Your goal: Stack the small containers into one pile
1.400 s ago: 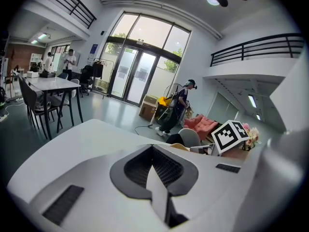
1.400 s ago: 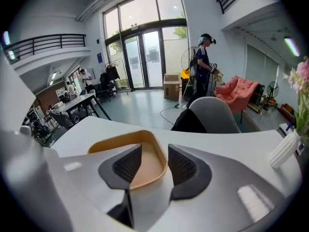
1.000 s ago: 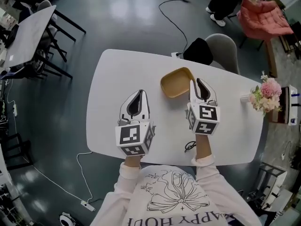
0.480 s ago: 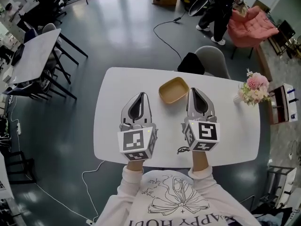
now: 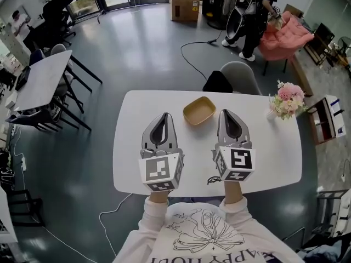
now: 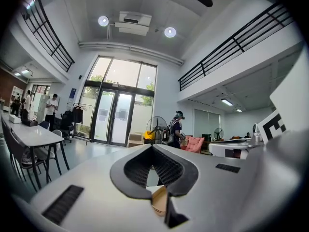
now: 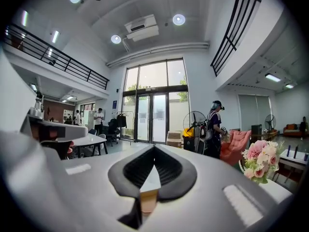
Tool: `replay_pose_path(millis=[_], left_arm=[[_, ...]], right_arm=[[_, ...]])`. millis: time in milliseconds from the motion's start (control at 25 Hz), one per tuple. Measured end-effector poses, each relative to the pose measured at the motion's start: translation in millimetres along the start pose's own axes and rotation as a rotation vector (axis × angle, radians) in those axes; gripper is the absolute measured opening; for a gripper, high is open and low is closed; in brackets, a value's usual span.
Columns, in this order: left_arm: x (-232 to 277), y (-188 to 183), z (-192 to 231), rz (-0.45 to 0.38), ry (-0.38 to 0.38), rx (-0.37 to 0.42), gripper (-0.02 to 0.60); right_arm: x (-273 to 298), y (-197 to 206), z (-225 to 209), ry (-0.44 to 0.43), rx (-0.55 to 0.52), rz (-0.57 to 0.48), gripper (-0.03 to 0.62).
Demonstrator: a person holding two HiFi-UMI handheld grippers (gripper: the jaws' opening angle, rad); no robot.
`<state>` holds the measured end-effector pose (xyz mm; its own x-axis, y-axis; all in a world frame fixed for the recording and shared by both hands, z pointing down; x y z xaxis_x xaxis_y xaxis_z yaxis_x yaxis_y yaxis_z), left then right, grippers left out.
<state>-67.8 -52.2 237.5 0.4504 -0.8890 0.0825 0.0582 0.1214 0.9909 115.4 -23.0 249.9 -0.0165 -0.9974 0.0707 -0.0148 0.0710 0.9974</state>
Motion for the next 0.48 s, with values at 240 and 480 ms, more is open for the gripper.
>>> replay_pose_path(millis=[240,480], left_arm=[[-11.6,-9.1,-4.4,-0.020,0.017,0.003,0.006],[-17.7,-9.3,-8.5,-0.024,0.018,0.011,0.006]], right_arm=[[-14.3,-8.5,1.3,0.015,0.000,-0.019,0.012],[-21.3,-7.6,1.8,0.001,0.018,-0.025,0.012]])
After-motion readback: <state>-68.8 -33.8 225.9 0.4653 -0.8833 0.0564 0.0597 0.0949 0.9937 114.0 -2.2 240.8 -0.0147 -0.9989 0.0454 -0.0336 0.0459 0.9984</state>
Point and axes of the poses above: the fingertips, and each gripper's own axes: x forward along the fingers, z to its left, y out of its underside, the point moved 3 cm from there along -x, backward along the fingers
